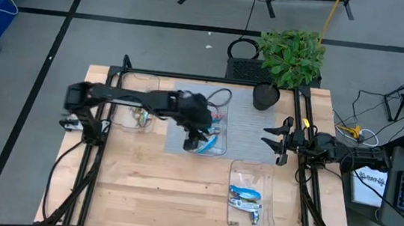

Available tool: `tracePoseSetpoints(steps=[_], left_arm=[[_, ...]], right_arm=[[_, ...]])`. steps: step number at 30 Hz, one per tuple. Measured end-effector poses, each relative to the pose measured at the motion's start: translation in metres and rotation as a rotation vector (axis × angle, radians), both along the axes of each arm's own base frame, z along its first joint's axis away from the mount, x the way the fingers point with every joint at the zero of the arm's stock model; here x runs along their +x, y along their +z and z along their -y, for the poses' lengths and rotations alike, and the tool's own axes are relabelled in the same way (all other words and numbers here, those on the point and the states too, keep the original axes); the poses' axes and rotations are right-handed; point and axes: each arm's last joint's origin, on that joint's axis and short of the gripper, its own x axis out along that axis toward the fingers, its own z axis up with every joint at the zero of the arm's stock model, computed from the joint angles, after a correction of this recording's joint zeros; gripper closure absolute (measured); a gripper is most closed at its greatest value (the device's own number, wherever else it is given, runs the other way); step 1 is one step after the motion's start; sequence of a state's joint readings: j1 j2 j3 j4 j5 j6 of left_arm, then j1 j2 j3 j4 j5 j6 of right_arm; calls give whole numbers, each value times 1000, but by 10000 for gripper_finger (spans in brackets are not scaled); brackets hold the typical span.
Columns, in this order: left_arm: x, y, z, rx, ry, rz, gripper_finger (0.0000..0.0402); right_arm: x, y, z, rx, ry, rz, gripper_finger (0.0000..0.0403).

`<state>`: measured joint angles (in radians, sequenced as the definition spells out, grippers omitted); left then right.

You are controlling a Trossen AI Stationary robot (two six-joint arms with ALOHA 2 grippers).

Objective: Pick and place Granola Bars by type
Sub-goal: Return to Home Position

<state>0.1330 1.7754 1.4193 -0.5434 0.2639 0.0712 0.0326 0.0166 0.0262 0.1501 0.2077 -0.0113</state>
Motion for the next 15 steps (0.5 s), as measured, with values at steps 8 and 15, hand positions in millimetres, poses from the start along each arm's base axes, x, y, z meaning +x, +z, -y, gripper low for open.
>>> tracePoseSetpoints(steps=[8, 15], left_arm=[[-79, 17, 4, 40, 96, 274, 259], [-157, -1, 15, 57, 216, 529, 259]], right_arm=[[0, 0, 0, 0, 0, -4, 243], [0, 0, 0, 0, 0, -1, 243]])
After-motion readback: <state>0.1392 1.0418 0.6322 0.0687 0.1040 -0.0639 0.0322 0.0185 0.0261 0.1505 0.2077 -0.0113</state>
